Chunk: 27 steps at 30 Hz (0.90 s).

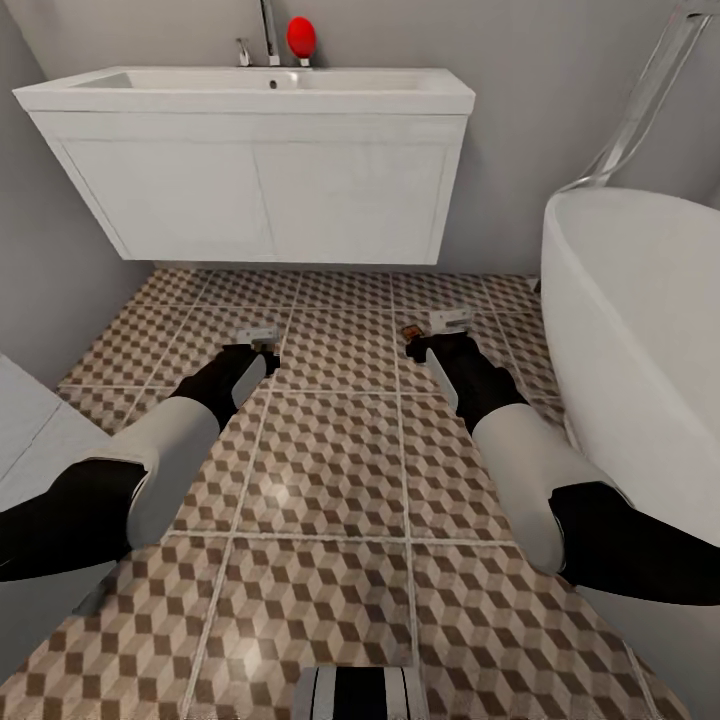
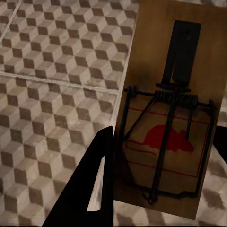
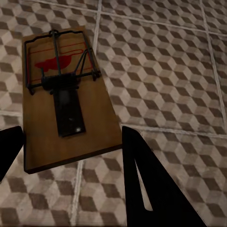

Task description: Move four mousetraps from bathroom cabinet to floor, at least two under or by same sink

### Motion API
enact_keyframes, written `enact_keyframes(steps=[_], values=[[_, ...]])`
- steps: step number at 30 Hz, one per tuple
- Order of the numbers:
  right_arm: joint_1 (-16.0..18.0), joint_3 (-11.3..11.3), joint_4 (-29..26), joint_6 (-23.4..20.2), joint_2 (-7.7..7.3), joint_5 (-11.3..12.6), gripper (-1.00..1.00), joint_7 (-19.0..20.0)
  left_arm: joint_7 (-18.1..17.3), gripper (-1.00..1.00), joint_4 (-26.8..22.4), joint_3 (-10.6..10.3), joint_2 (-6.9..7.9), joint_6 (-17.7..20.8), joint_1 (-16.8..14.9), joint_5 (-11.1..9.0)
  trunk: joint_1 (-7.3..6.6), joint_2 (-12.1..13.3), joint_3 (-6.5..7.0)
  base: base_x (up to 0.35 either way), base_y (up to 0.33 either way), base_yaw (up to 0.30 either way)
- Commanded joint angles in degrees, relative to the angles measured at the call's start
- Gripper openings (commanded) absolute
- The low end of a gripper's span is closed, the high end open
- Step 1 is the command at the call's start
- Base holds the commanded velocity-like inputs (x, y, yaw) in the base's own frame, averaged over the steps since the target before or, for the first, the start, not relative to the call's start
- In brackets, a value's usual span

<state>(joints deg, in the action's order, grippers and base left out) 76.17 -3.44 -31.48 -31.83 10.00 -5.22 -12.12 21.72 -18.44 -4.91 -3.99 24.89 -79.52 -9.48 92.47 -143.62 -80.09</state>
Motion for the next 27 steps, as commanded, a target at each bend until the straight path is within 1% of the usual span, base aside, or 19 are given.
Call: enact_keyframes(steps=[1,4,5,9,12,13,15,16,17,18,21,27], values=[[0.03,-0.14,-0.07,-0.43,0.00,-0.40,-1.00,-0.26,0.60,-1.00,-0.13,-0.54,0.04,0.33,-0.02,-0.45,0.00,-0.04,-0.36,0.000,0.000,0.000],[0.03,-0.12,-0.16,-0.43,0.00,-0.41,-1.00,-0.27,0.60,-1.00,-0.37,-0.54,0.04,0.33,-0.02,-0.45,0.08,-0.08,-1.30,0.000,0.000,0.000],[0.03,-0.13,-0.91,-0.61,0.00,-0.47,-1.00,-0.27,0.67,-1.00,-1.82,-0.54,0.04,0.33,-0.02,-0.45,0.11,-0.09,-1.62,0.000,0.000,0.000],[0.03,-0.11,-2.89,-2.46,0.00,-0.49,-1.00,-0.27,0.68,-1.00,-3.84,-0.44,0.02,0.41,-0.02,-0.45,0.21,-0.14,-2.87,0.000,0.000,0.000],[0.03,-0.14,-6.48,-4.96,0.00,-0.49,-1.00,-0.27,0.69,-1.00,-7.64,-0.33,-0.03,1.26,-0.02,-0.45,0.29,-0.18,-3.81,0.000,0.000,0.000],[0.03,-0.15,-8.43,-6.32,0.00,-0.49,-1.00,-0.27,0.69,-1.00,-9.95,-0.31,-0.04,2.33,-0.02,-0.47,0.31,-0.20,-4.12,0.000,0.000,0.000],[0.03,-0.16,-12.12,-9.56,0.00,-0.49,-1.00,-0.27,0.69,-1.00,-15.13,-0.31,-0.05,6.44,-0.02,-0.51,0.37,-0.22,-4.75,0.000,0.000,0.000],[0.03,-0.20,-15.43,-12.70,0.00,-0.49,-1.00,-0.27,0.69,-1.00,-20.75,-0.35,-0.05,12.09,-0.02,-0.53,0.39,-0.24,-5.07,0.000,0.000,0.000],[0.03,-0.22,-16.20,-13.34,0.00,-0.46,-1.00,-0.27,0.69,-1.00,-22.32,-0.35,-0.05,13.41,-0.02,-0.53,0.42,-0.25,-5.38,0.000,0.000,0.000],[0.03,-0.23,-16.69,-13.76,0.00,-0.47,-1.00,-0.27,0.69,-1.00,-23.50,-0.36,-0.05,14.29,-0.02,-0.53,0.44,-0.26,-5.69,0.000,0.000,0.000],[0.03,-0.24,-17.38,-14.25,0.00,-0.49,-1.00,-0.27,0.69,-1.00,-25.08,-0.36,-0.05,15.37,-0.02,-0.54,0.52,-0.30,-6.63,0.000,0.000,0.000],[0.03,-0.25,-17.77,-14.48,0.00,-0.49,-1.00,-0.27,0.69,-1.00,-25.48,-0.40,-0.05,15.84,-0.02,-0.54,0.67,-0.38,-8.52,0.000,0.000,0.000]])
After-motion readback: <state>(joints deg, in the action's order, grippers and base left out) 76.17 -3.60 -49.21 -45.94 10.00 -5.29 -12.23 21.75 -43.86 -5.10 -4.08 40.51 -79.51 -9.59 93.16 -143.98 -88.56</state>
